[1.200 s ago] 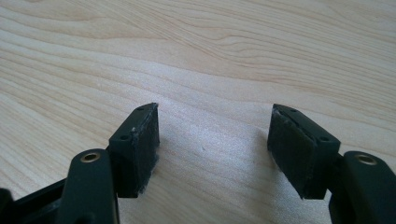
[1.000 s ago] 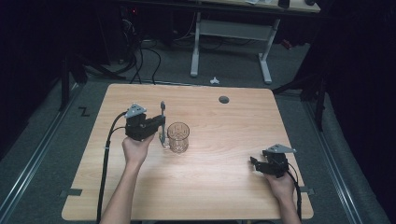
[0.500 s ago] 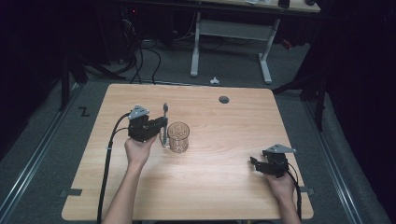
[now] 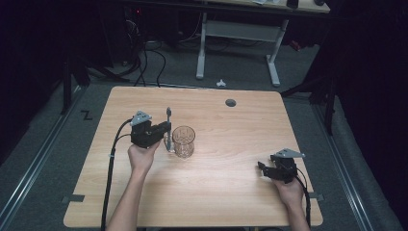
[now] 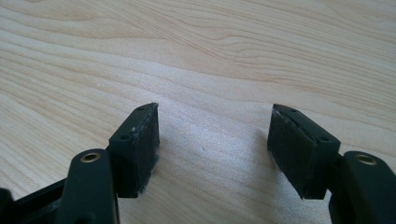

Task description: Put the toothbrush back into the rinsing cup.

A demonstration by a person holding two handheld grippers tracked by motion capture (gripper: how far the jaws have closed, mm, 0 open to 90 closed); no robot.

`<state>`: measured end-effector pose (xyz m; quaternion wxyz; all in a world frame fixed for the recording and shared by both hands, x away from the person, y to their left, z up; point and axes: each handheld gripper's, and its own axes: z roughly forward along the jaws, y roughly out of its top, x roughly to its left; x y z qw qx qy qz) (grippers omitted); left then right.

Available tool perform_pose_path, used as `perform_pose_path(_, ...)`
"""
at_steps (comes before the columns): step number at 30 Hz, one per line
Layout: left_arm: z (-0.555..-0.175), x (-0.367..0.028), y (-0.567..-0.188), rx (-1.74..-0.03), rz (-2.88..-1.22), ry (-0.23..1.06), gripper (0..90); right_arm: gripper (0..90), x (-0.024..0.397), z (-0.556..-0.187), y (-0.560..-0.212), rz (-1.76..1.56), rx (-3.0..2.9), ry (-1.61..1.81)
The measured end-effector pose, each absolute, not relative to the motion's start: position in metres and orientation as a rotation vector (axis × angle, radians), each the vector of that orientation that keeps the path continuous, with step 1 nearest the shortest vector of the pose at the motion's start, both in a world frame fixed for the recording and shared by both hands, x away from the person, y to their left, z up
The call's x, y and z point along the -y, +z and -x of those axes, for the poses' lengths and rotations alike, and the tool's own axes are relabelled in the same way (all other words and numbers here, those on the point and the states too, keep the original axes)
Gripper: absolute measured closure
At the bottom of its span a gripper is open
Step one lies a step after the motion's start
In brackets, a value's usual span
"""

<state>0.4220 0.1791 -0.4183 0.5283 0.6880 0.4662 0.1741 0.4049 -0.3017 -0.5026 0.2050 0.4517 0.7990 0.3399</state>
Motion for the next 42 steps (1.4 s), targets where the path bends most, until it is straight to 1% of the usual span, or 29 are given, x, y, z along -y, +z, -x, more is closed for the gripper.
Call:
perform_pose_path(16,-0.421,-0.175,-0.42,-1.095,-1.649,0.429,79.3,34.6,0.302,-0.405,-0.503,-1.259,-2.226,0.948)
perform_pose_path(30,-0.417,-0.178,-0.429,-1.091,-1.613,0.443,79.6,34.6,0.302,-0.405,-0.503,-1.259,-2.226,0.948)
perform_pose_path(42,-0.416,-0.175,-0.431,-1.064,-1.627,0.468,79.7,34.6,0.302,-0.405,-0.503,-1.259,-2.228,0.947)
